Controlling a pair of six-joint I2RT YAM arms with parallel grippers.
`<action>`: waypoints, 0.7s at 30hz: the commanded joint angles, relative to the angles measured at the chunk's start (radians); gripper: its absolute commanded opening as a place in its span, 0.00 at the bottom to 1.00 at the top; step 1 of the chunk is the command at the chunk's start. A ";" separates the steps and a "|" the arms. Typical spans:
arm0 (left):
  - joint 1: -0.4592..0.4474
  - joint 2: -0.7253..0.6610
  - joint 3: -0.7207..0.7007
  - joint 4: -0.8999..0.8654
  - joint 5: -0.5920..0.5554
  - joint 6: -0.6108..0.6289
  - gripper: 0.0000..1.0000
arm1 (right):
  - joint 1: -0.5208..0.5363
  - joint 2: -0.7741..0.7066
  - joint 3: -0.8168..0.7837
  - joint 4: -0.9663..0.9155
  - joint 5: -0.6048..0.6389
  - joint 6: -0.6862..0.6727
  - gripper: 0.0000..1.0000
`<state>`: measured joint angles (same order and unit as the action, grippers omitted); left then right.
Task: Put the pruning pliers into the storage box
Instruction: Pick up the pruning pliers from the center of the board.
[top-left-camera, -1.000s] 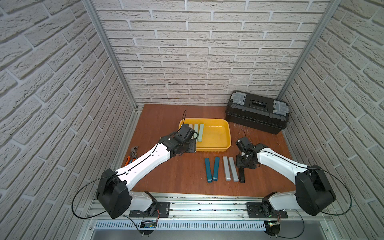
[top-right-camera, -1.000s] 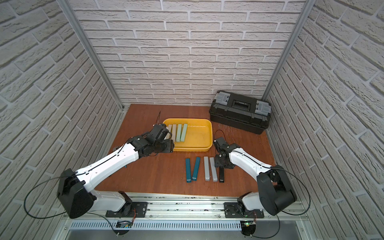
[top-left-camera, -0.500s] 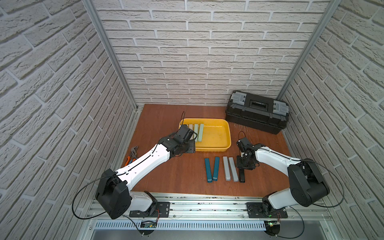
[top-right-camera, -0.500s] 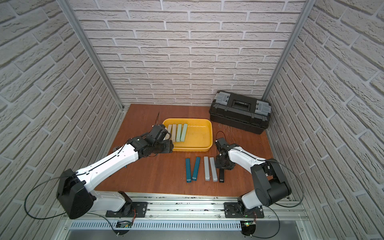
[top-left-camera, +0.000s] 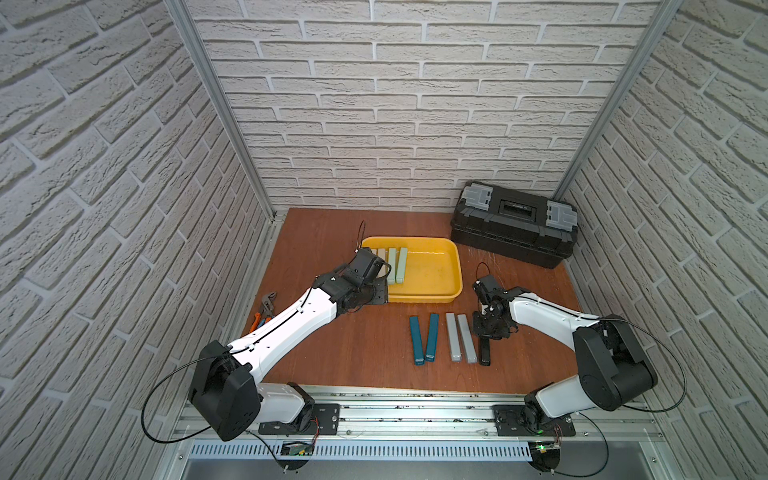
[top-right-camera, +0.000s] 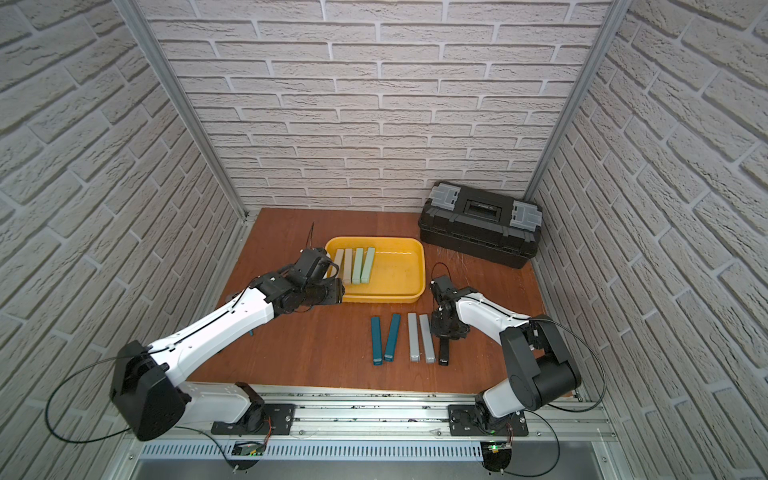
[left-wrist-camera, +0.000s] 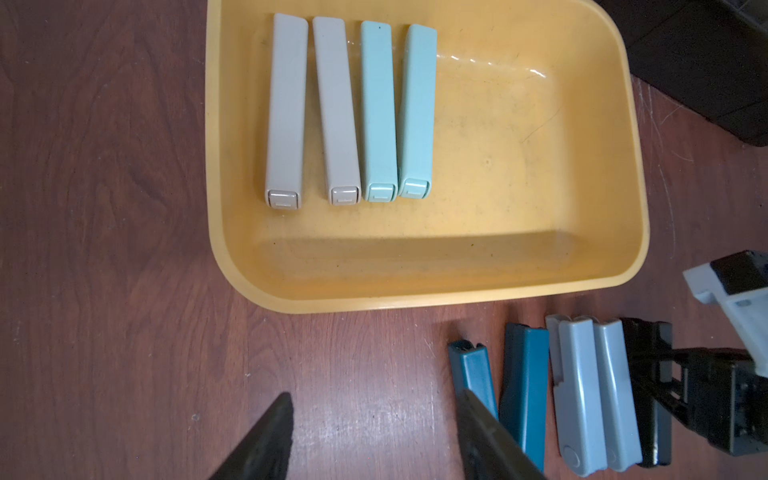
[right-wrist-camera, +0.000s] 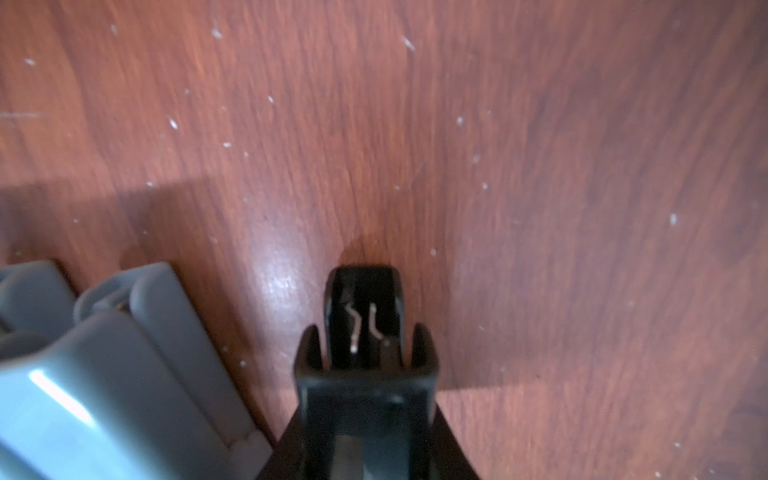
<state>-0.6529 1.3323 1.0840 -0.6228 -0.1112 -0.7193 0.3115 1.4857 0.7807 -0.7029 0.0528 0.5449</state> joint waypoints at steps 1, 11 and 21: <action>0.012 -0.018 -0.019 0.021 0.001 -0.007 0.63 | -0.003 -0.066 0.046 -0.074 0.031 -0.015 0.24; 0.024 -0.037 -0.027 0.023 -0.002 -0.008 0.63 | 0.002 -0.090 0.354 -0.233 -0.031 -0.054 0.20; 0.053 -0.148 -0.050 -0.020 -0.048 -0.017 0.63 | 0.033 0.235 0.852 -0.267 -0.122 -0.102 0.21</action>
<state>-0.6121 1.2217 1.0523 -0.6331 -0.1345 -0.7280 0.3313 1.6493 1.5425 -0.9565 -0.0299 0.4660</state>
